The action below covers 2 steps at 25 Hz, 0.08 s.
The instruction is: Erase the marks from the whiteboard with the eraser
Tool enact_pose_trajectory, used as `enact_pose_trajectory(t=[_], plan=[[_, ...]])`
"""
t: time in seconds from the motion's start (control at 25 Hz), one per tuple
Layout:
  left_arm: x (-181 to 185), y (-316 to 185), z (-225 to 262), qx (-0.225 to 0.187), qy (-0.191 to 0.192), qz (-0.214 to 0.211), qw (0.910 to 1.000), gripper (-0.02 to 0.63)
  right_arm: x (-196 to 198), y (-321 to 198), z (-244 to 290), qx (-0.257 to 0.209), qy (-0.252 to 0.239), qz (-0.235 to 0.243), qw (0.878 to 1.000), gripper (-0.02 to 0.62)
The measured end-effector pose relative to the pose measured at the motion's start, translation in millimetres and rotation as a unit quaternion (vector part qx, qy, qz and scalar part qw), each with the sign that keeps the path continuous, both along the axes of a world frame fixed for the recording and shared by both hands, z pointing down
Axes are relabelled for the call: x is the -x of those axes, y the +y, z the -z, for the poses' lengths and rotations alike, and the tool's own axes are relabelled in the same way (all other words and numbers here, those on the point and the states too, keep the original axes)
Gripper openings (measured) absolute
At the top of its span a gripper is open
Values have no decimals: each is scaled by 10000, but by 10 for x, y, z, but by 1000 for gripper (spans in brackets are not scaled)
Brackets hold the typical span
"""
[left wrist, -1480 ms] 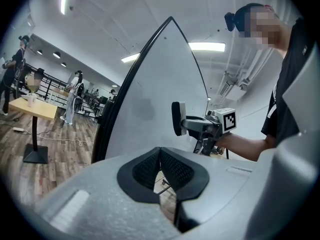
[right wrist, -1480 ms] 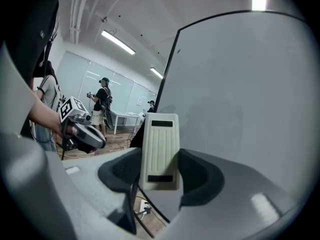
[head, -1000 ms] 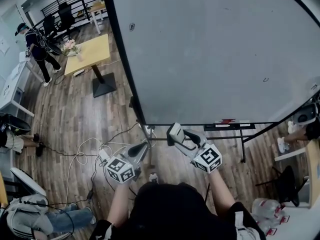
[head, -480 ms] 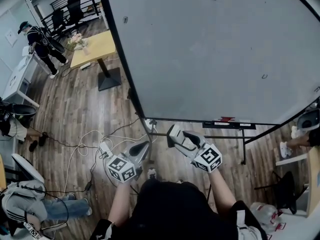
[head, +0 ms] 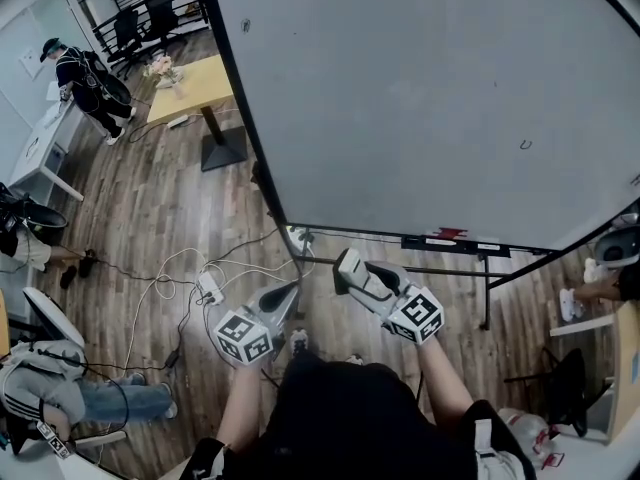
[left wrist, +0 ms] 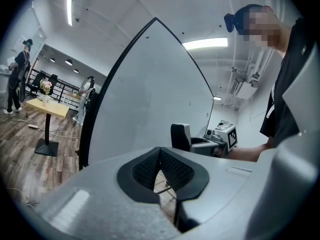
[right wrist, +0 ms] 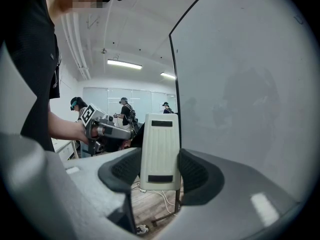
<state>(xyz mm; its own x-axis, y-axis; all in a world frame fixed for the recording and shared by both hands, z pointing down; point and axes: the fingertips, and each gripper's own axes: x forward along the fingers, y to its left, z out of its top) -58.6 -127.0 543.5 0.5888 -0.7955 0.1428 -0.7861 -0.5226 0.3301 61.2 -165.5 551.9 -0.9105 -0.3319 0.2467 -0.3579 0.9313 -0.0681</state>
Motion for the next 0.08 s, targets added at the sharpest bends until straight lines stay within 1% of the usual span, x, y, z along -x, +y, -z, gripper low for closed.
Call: enact_pose_trajectory(t=[0.08], plan=[[-68,34,-1,2,7,11,10000,12,-61,38,-1,8,-7,20,10000,239]])
